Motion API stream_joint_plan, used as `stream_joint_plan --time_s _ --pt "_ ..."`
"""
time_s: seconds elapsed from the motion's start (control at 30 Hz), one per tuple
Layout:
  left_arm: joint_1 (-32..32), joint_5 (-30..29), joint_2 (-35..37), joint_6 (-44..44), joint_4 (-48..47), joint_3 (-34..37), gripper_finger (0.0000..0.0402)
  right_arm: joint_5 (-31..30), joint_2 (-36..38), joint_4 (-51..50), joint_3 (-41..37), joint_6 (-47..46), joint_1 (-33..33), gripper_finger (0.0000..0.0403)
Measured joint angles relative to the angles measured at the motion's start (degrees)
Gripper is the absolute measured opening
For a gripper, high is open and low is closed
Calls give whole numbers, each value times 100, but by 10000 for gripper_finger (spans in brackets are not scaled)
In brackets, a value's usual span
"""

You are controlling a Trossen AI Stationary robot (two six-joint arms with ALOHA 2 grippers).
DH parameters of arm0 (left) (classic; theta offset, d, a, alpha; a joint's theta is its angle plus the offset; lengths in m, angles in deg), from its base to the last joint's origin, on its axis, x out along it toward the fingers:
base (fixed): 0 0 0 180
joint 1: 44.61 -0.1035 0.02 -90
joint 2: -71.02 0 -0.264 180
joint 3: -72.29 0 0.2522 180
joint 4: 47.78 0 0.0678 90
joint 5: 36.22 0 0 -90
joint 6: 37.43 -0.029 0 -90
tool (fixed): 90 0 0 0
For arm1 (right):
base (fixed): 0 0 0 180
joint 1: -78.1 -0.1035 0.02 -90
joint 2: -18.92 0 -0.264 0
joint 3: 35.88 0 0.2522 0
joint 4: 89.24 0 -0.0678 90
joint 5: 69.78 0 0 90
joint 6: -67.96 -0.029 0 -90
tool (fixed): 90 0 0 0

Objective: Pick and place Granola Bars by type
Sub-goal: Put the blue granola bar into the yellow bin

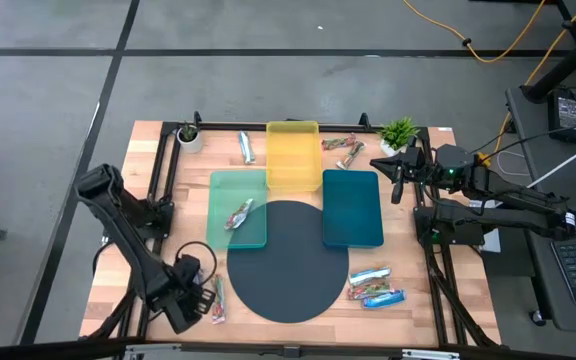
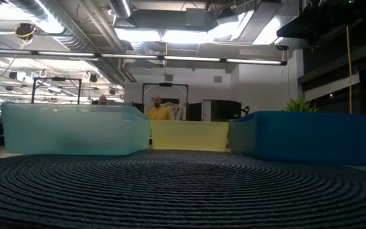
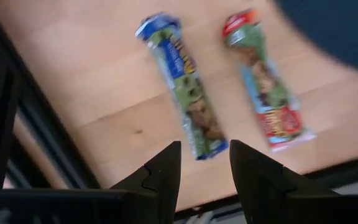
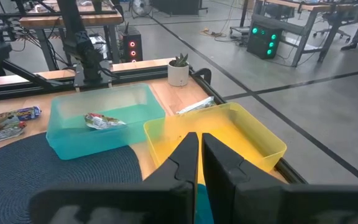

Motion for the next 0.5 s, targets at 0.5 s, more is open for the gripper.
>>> stream_joint_plan --time_s 0.5 --pt "-128 120 -520 3 103 3 228 2 0 0 0 3 1 26"
